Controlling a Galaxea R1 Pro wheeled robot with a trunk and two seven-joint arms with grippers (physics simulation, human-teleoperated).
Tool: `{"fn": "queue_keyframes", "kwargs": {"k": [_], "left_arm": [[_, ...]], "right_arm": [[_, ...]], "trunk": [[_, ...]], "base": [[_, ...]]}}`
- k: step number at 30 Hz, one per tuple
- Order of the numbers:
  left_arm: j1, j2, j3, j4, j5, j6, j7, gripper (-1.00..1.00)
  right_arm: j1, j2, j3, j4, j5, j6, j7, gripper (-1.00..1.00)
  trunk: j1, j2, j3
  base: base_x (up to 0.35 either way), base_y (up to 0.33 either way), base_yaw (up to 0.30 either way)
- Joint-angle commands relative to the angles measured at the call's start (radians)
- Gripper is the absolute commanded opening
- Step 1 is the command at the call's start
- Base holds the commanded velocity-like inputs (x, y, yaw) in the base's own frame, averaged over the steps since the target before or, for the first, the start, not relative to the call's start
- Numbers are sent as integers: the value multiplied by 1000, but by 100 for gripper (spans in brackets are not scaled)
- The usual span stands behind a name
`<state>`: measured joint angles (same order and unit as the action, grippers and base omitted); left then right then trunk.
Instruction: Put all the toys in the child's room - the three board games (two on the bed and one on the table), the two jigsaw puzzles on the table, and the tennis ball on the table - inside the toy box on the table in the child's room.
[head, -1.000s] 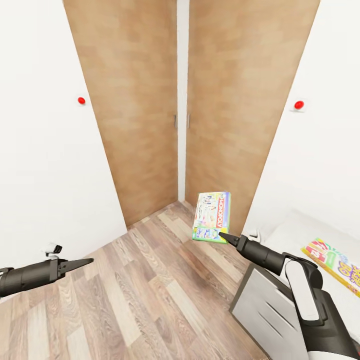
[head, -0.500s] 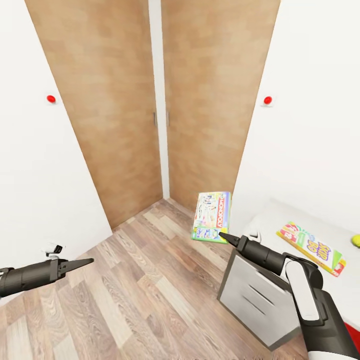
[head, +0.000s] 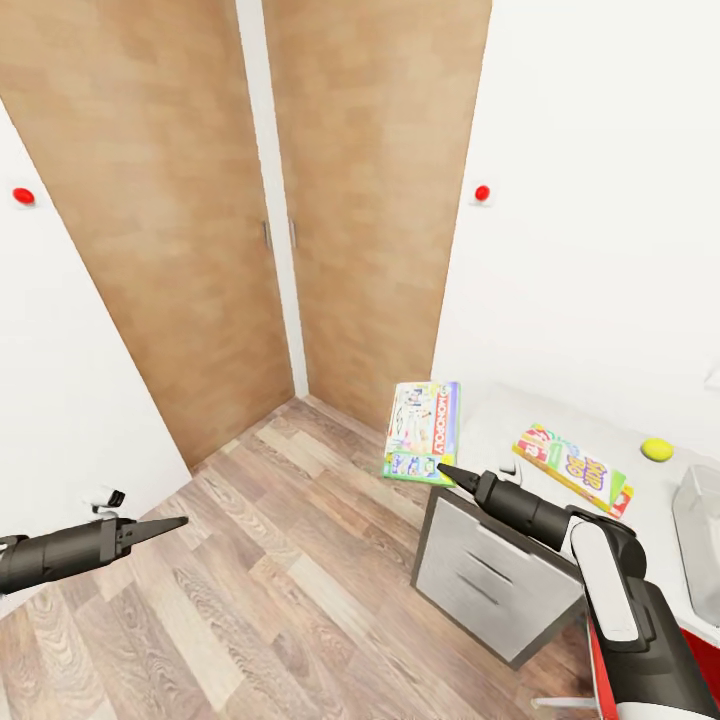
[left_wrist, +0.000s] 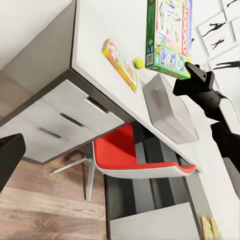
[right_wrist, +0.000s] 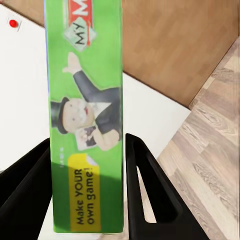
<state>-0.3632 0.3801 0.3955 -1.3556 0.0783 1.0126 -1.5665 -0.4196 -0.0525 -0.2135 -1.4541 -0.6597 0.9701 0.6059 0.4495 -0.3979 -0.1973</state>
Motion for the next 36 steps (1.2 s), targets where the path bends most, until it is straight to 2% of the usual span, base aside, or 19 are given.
{"fn": "queue_keyframes", "kwargs": {"k": [1,24,28,32,33,35,36], "left_arm": [[0,0,0,0,-1,11,-4,100],[0,-1,0,0,-2,11,-4,100],[0,0,0,1,-2,11,-4,100],[0,-5,0,1,-2,9,-4,100],[0,-5,0,1,-2,9,-4,100],[0,-6,0,1,-2,9,-4,100],[0,-6,0,1,-2,9,-4,100]], "right_arm": [[-2,0,-1,0,-4,7,6,-100],[5,-1,-3,-7,-6,13,8,-100],[5,0,-9,-9,-7,22,21,-100],[-2,-4,-22,-76,-28,77,23,-100],[-6,-11,-33,-83,-40,77,23,-100],[-11,-62,-68,-88,-93,77,23,-100],[-12,-104,-80,-87,-144,77,22,-100]], "trunk": [[1,-2,-3],[1,-2,-21],[1,-2,-24],[1,-2,-27],[1,-2,-28],[1,-2,-30],[1,-2,-30]], "base": [[0,0,-247],[0,0,-247],[0,0,-247],[0,0,-247],[0,0,-247],[0,0,-247],[0,0,-247]]}}
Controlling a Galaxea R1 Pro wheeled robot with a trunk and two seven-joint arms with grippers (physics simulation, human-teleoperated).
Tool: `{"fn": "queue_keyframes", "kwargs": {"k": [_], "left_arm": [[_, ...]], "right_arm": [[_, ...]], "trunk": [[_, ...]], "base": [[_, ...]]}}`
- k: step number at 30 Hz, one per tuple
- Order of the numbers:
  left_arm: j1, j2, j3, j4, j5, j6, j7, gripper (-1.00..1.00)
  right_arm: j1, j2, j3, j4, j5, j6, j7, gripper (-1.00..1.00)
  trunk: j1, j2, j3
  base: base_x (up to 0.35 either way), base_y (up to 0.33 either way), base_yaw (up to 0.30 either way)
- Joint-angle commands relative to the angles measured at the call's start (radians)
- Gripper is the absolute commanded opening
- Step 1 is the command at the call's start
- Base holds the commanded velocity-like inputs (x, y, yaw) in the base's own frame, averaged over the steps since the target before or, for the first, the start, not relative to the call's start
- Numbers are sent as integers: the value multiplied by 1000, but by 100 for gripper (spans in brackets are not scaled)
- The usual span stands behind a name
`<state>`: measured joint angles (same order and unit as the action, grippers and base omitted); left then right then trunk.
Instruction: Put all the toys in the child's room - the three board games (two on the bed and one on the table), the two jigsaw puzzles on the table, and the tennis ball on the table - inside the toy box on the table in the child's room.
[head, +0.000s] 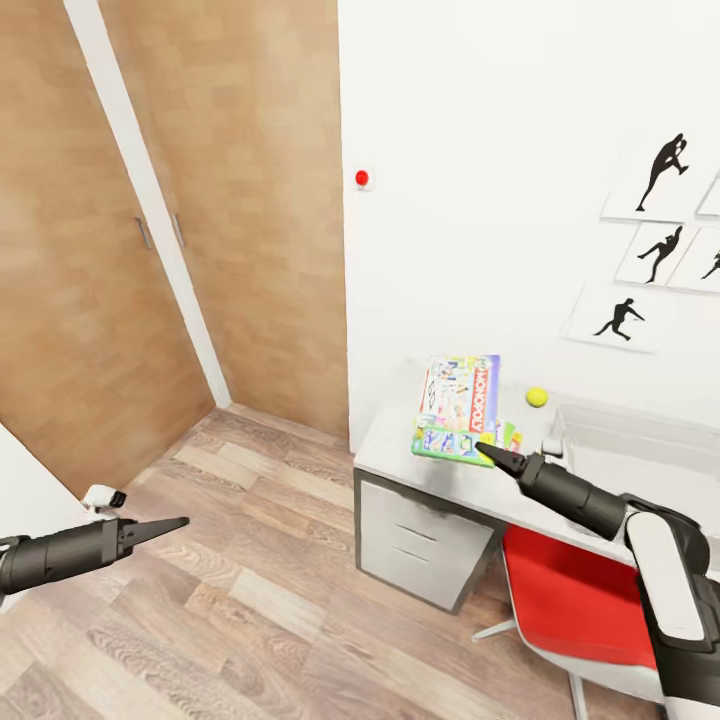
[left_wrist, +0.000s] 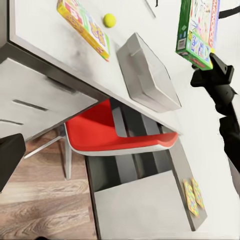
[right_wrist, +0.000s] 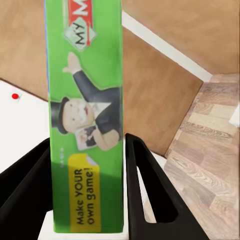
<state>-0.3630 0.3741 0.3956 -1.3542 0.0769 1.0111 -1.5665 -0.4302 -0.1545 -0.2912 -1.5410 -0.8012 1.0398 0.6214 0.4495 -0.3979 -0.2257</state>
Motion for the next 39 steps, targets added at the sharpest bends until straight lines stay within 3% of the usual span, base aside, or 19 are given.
{"fn": "queue_keyframes", "kwargs": {"k": [1,3,4,6,7,9,12,14,16,19,23,28,34,39], "left_arm": [[-1,0,0,0,-1,11,-4,100],[-1,0,0,0,-1,11,-4,100],[-1,0,0,0,-2,11,-4,100],[-1,0,0,0,-2,11,-4,100],[-1,1,0,0,-2,11,-4,100],[-1,1,0,0,-1,11,-4,100],[-1,2,1,-1,2,11,-4,100],[-1,0,1,-2,3,11,-4,100],[-1,-2,-14,-1,2,11,-4,100],[-1,-2,-49,-1,-1,11,-4,100],[-1,-1,-59,-1,0,11,-4,100],[-1,-1,-61,-1,2,10,-4,100],[-2,1,-64,-4,4,13,-4,100],[-28,2,-63,-67,6,30,-4,100]], "right_arm": [[-2,-31,-6,0,-47,7,4,-100],[-2,-85,-11,1,-123,7,-2,-100],[-2,-130,-13,1,-164,7,-4,-100],[-2,-179,-14,2,-192,7,-6,-100],[-36,-232,-15,56,-208,7,-9,-100],[-66,-246,-15,109,-209,7,-13,-100],[-118,-312,-15,277,-210,7,-24,-100],[-155,-349,-12,331,-212,7,-25,-100],[-174,-368,-9,350,-213,7,-25,-100],[-181,-376,-10,357,-214,7,-24,-100],[-180,-403,-11,359,-221,7,-21,-100],[-177,-427,-10,356,-279,7,-20,-100],[-171,-431,-1,355,-299,7,-20,-100],[-171,-434,-1,358,-300,7,-20,-100]], "trunk": [[1,-2,-3],[1,-2,-4],[1,-2,-5],[1,-2,-7],[1,-2,-8],[1,-2,-11],[1,-2,-16],[1,-2,-19],[1,-2,-22],[1,-2,-26],[1,-2,-32],[1,-2,-40],[1,-2,-48],[1,-2,-56]], "base": [[0,0,-247],[0,0,-247],[0,0,-247],[0,0,-236],[0,0,-171],[0,0,-160],[0,0,-145],[0,0,-138],[0,0,-135],[0,0,-133],[0,0,-132],[0,-8,-132],[0,-236,-133],[0,-297,-132]]}}
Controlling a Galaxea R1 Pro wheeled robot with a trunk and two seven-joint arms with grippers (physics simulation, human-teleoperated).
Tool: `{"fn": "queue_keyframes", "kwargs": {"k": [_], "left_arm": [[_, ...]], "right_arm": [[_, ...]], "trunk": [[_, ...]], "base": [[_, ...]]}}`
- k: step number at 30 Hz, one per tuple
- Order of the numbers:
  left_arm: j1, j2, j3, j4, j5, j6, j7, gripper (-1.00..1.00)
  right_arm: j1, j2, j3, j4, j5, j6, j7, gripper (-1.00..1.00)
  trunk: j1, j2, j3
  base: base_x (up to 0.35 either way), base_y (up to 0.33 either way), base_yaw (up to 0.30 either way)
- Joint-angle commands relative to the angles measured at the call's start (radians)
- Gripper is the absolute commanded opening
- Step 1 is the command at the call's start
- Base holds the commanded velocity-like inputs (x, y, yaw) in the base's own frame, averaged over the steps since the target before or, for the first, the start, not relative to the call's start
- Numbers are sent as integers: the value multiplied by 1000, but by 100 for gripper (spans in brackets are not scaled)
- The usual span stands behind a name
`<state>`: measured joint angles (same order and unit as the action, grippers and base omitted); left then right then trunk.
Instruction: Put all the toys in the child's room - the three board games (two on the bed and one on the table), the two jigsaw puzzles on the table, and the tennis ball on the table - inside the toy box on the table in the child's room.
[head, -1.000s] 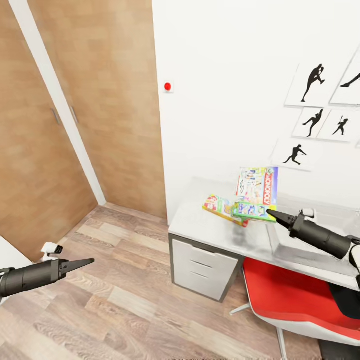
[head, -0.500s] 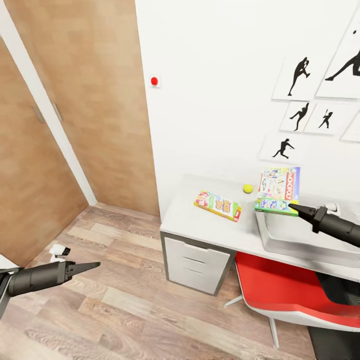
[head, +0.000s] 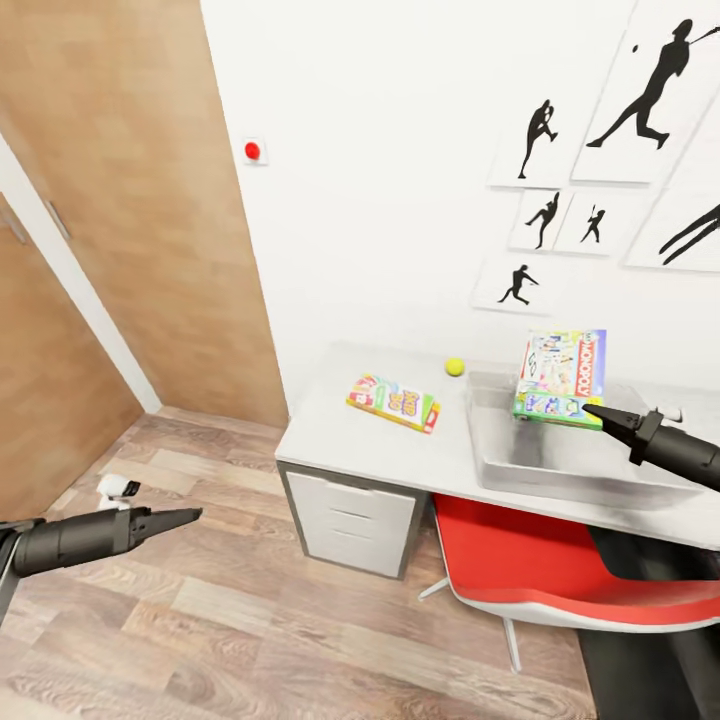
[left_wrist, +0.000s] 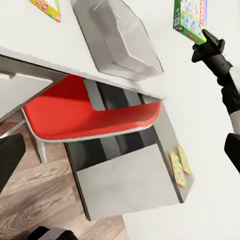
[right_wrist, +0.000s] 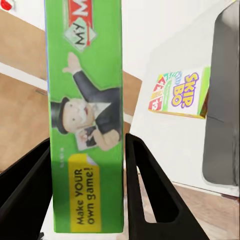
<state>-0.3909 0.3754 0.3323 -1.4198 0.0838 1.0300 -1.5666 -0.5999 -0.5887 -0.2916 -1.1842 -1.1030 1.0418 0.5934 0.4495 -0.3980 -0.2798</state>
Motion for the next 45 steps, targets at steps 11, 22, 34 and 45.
{"fn": "queue_keyframes", "kwargs": {"k": [11,22,34,45], "left_arm": [[-92,0,-4,-20,-1,13,-4,100],[-94,7,-2,-20,-1,13,-4,100],[-94,8,-2,-20,-1,12,-4,100],[-94,10,-1,-19,-1,13,-4,100]], "right_arm": [[16,-16,-3,-6,2,5,8,-100],[19,-16,-9,-2,0,5,9,-100],[19,-14,-9,1,1,5,10,-100],[19,-13,-6,2,2,5,9,-100]], "trunk": [[0,-2,-9],[0,-2,6],[0,-2,24],[0,-2,40]], "base": [[0,-84,-100],[0,-1,-153],[0,0,-175],[68,56,-188]]}}
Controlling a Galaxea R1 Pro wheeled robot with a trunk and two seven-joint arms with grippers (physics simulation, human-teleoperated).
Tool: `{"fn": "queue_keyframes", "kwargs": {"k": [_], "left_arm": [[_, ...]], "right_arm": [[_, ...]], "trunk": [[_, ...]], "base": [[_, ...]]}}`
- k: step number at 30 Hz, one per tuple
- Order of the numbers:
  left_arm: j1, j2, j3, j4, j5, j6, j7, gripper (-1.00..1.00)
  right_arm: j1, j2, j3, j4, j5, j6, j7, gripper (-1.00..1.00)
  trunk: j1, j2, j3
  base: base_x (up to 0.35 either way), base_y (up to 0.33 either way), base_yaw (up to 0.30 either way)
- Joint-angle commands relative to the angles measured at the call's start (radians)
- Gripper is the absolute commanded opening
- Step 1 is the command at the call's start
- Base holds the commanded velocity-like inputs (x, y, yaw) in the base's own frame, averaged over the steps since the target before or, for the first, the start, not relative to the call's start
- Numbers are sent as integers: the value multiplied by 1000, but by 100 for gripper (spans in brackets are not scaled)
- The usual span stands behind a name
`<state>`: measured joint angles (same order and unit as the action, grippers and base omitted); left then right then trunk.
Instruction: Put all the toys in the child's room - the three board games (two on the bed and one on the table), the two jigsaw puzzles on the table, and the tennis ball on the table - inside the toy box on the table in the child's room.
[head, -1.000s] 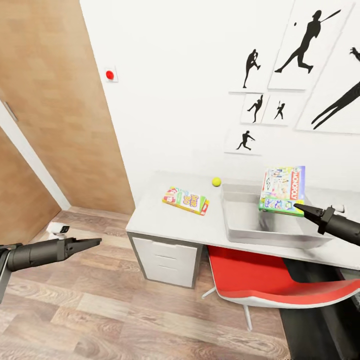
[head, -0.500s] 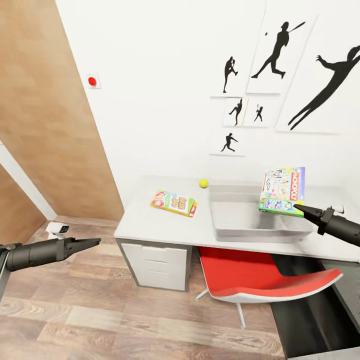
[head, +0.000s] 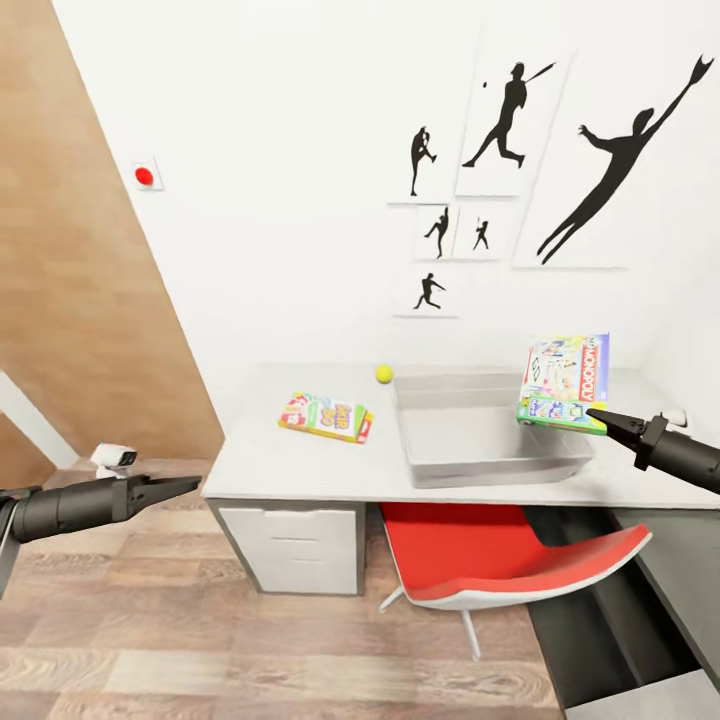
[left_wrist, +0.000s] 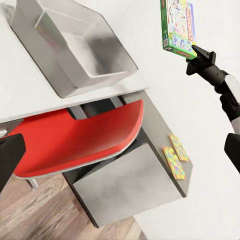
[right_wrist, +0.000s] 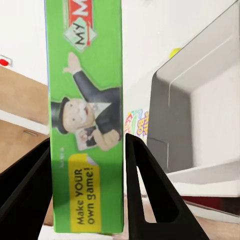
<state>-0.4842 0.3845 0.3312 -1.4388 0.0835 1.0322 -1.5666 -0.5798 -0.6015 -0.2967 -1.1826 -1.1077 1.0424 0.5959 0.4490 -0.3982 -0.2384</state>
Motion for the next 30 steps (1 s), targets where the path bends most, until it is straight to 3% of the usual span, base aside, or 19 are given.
{"fn": "queue_keyframes", "kwargs": {"k": [1,9,22,30], "left_arm": [[0,0,1,0,-1,11,-4,100],[0,0,6,0,-1,9,-4,100],[0,0,6,0,-2,9,-4,100],[0,-1,6,0,-2,9,-4,100]], "right_arm": [[-2,0,-1,1,6,5,7,-100],[-3,2,6,7,8,5,7,-100],[-3,10,8,29,10,5,5,-100],[-3,13,10,29,13,5,3,-100]], "trunk": [[1,-2,-1],[1,-2,3],[1,-2,18],[1,-2,25]], "base": [[234,134,-145],[79,32,-65],[156,-29,-195],[180,-59,-28]]}}
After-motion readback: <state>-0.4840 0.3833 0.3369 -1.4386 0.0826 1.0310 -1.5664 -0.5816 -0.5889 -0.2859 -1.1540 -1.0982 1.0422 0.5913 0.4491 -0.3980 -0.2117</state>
